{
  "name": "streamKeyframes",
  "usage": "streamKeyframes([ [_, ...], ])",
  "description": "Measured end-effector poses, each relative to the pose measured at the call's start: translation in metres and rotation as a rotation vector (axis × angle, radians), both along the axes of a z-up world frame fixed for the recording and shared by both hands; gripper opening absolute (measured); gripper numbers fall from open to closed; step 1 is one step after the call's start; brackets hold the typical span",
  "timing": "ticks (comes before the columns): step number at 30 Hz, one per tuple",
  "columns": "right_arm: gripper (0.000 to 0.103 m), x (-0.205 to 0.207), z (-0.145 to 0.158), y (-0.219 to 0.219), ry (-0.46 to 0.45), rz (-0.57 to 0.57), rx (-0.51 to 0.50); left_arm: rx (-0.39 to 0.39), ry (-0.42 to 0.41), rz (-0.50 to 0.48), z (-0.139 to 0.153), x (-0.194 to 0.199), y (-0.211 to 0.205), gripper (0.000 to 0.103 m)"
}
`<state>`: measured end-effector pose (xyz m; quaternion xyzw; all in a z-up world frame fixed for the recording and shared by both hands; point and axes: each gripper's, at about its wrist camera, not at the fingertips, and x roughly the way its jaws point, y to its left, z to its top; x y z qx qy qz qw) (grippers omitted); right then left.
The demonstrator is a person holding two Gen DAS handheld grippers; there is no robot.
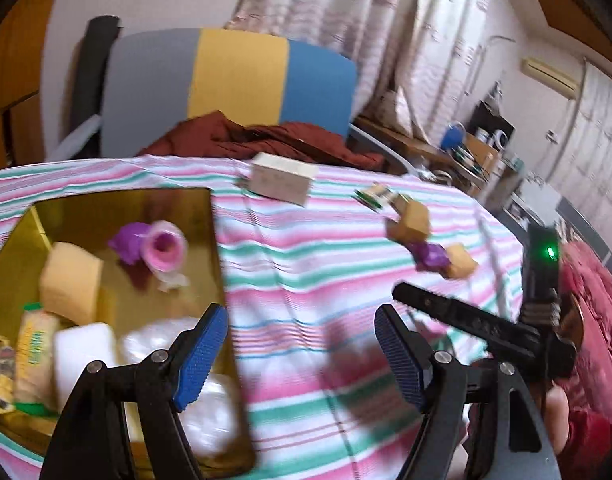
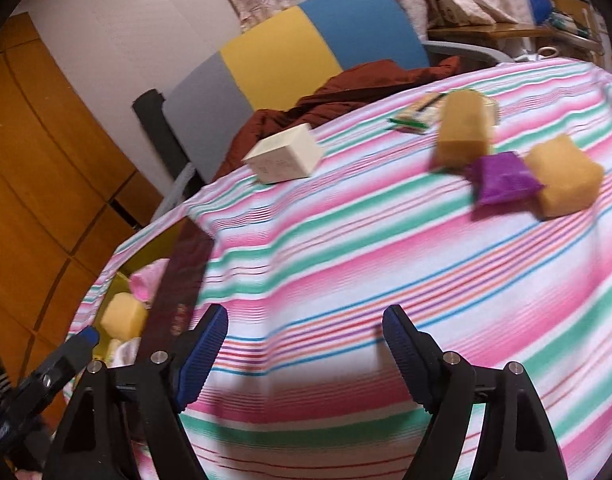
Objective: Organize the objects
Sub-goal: 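Move both tools from the tray back toward the remaining items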
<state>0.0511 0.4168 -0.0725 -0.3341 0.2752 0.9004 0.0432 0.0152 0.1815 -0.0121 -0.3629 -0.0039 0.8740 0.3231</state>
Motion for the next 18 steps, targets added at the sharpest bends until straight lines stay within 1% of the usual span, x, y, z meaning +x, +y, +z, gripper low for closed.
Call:
streamKeyframes([
  [4, 0.081, 0.009, -0.004, 0.027, -0.023, -0.063, 0.01, -0.024, -0.023, -0.066, -0.01, 0.016, 0.025, 0.077],
  [6, 0.081, 0.016, -0.004, 0.045, -0.031, -0.104, 0.032, -0.041, -0.028, -0.1, -0.014, 0.024, 0.038, 0.077],
  [8, 0.083, 0.022, -0.002, 0.062, -0.037, -0.145, 0.057, -0.048, -0.037, -0.123, -0.018, 0.029, 0.046, 0.078],
  [13, 0.085, 0.031, 0.003, 0.111, -0.053, -0.266, 0.161, -0.065, -0.063, -0.156, -0.026, 0.036, 0.062, 0.077],
  [16, 0.085, 0.028, 0.003, 0.14, -0.087, -0.315, 0.202, -0.073, -0.071, -0.167, -0.028, 0.036, 0.067, 0.078],
  [18, 0.085, 0.025, 0.003, 0.155, -0.101, -0.326, 0.221, -0.077, -0.077, -0.17, -0.029, 0.036, 0.07, 0.078],
])
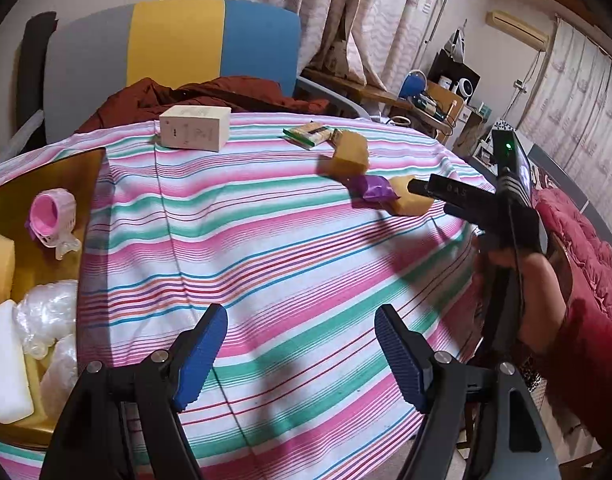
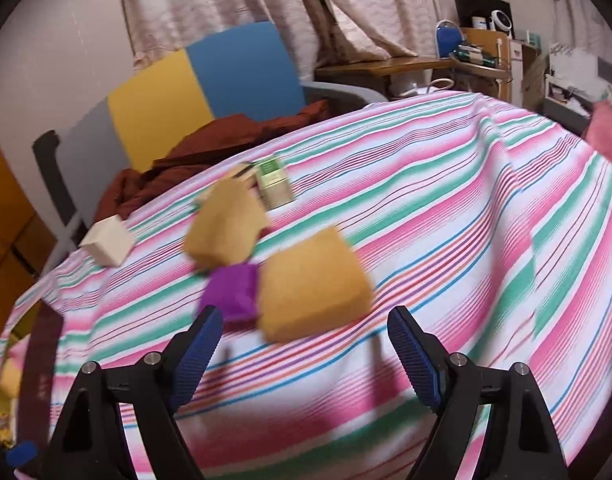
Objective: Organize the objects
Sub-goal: 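Move both tools from the tray back toward the remaining items, then grasp a yellow sponge with the right tool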
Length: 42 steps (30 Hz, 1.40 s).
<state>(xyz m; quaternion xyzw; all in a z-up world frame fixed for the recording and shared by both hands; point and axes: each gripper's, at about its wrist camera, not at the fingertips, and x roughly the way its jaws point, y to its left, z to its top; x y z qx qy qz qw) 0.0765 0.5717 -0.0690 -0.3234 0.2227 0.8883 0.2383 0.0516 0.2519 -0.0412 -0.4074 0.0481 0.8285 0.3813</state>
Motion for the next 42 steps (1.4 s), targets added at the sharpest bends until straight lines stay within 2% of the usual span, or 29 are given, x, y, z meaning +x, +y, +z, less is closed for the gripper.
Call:
streamKeyframes([
  [8, 0.085, -0.029, -0.013, 0.01, -0.121, 0.094, 0.079, -0.015, -0.033, -0.014, -0.005, -0.005, 0.015, 0.077],
  [14, 0.085, -0.036, -0.024, 0.012, -0.135, 0.112, 0.096, -0.032, -0.041, -0.04, -0.007, -0.01, 0.033, 0.077],
  [17, 0.068, -0.036, -0.026, 0.008, -0.109, 0.144, 0.089, -0.041, -0.045, -0.056, -0.009, -0.011, 0.044, 0.077],
  [19, 0.064, -0.034, -0.024, 0.004, -0.09, 0.154, 0.104, -0.048, -0.054, -0.065, -0.011, -0.012, 0.052, 0.077],
  [24, 0.062, -0.029, -0.026, 0.008, -0.056, 0.128, 0.094, -0.052, -0.082, -0.066, -0.015, -0.019, 0.071, 0.077],
  [29, 0.062, -0.009, -0.029, 0.032, 0.036, 0.042, -0.02, -0.046, -0.081, -0.075, -0.012, -0.034, 0.101, 0.077],
  [36, 0.061, 0.017, -0.031, 0.048, 0.141, -0.088, -0.086, -0.046, -0.058, -0.107, -0.013, -0.057, 0.156, 0.077],
  [42, 0.061, 0.017, -0.032, 0.048, 0.145, -0.103, -0.071, -0.054, -0.103, -0.097, -0.026, -0.084, 0.203, 0.077],
])
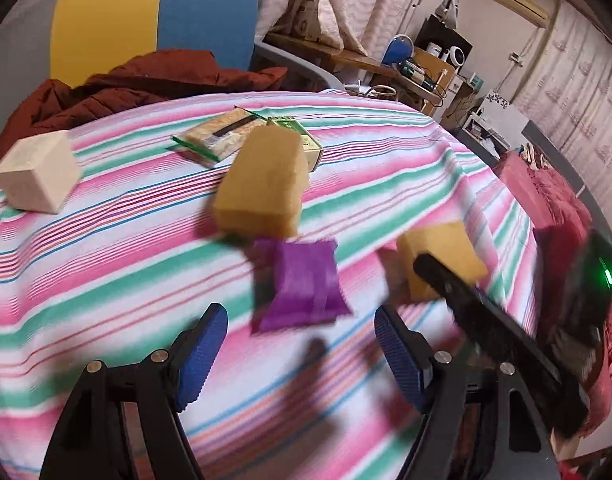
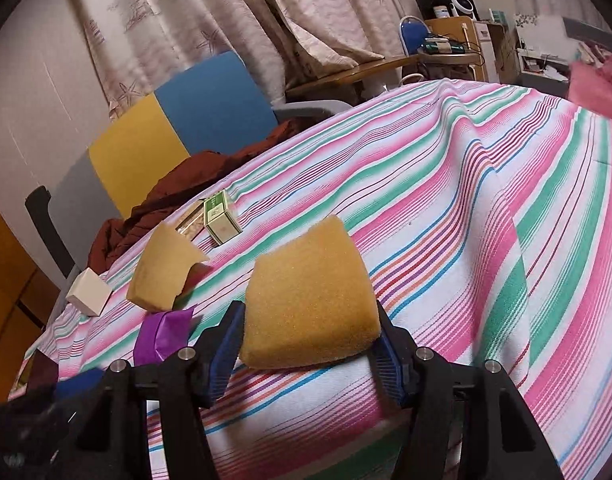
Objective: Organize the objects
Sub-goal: 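Grasp a yellow sponge with the right tool, then grasp the purple wrapped snack packet with the left tool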
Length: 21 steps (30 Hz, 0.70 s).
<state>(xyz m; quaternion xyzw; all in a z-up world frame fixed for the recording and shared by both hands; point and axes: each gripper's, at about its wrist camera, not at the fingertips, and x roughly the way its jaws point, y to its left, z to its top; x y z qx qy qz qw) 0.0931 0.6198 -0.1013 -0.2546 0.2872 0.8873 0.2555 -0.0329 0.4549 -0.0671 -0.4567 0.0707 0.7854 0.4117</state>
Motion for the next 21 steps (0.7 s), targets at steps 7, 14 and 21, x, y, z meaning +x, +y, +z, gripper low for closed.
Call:
streamKeyframes([
  [7, 0.061, 0.001, -0.002, 0.002, 0.015, -0.006, -0.006, -0.041, 0.068, -0.01, -0.016, -0.01, 0.023, 0.076],
  [14, 0.061, 0.001, -0.003, 0.003, 0.013, -0.008, -0.005, 0.013, 0.057, 0.002, -0.019, -0.014, 0.013, 0.064],
  [21, 0.061, -0.001, -0.001, 0.001, -0.014, -0.01, 0.017, 0.047, 0.057, -0.004, -0.019, -0.014, 0.004, 0.042],
])
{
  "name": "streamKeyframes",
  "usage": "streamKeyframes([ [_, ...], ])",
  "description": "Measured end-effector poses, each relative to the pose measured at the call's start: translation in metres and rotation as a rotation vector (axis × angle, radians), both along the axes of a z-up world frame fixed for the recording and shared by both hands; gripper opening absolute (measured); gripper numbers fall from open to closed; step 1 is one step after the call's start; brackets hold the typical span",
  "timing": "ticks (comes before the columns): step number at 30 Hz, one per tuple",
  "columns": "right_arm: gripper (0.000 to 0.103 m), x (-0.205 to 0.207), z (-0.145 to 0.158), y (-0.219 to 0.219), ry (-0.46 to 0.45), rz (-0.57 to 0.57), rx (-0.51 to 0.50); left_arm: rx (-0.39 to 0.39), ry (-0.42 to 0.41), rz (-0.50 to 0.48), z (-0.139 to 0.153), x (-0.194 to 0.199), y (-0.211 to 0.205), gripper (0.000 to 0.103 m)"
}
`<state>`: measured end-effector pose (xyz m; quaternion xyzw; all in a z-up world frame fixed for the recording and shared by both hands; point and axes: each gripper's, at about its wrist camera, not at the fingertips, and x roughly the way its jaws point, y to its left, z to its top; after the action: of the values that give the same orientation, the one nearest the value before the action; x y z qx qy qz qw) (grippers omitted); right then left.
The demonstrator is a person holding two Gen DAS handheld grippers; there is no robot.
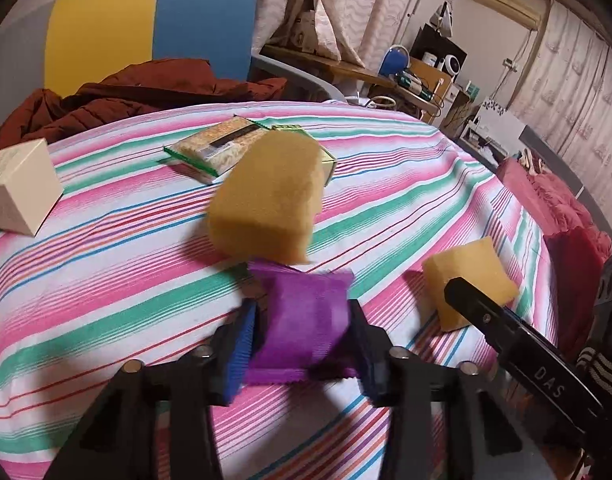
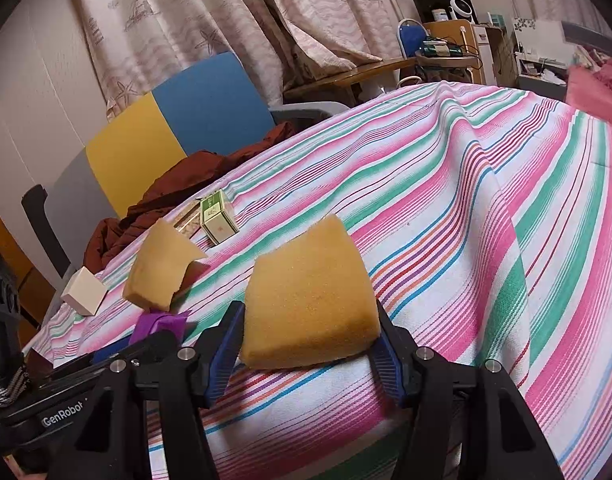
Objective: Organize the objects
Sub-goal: 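Grasp the purple wrapped snack packet with the left tool, then carry the purple packet and yellow sponge in both tools over the gold tray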
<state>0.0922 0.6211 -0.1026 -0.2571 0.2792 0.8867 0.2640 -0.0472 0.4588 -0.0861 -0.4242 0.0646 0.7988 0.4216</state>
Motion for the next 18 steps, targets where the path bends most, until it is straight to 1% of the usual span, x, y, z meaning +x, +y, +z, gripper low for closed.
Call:
streamKeyframes([
  [1, 0.061, -0.001, 0.0, -0.001, -0.007, -0.001, 0.007, 0.012, -0.002, 0.003, 0.0, 0.0, -0.004, 0.041],
  [7, 0.061, -0.004, 0.003, -0.006, -0.038, -0.004, 0.041, 0.025, 0.026, 0.009, 0.003, 0.007, -0.02, 0.04],
  [14, 0.061, -0.006, 0.006, -0.012, -0.057, 0.005, 0.076, 0.067, 0.025, 0.052, 0.004, 0.013, -0.057, 0.04],
  [18, 0.061, -0.006, 0.01, -0.02, -0.055, 0.021, 0.118, 0.08, 0.028, 0.075, 0.004, 0.02, -0.078, 0.04],
])
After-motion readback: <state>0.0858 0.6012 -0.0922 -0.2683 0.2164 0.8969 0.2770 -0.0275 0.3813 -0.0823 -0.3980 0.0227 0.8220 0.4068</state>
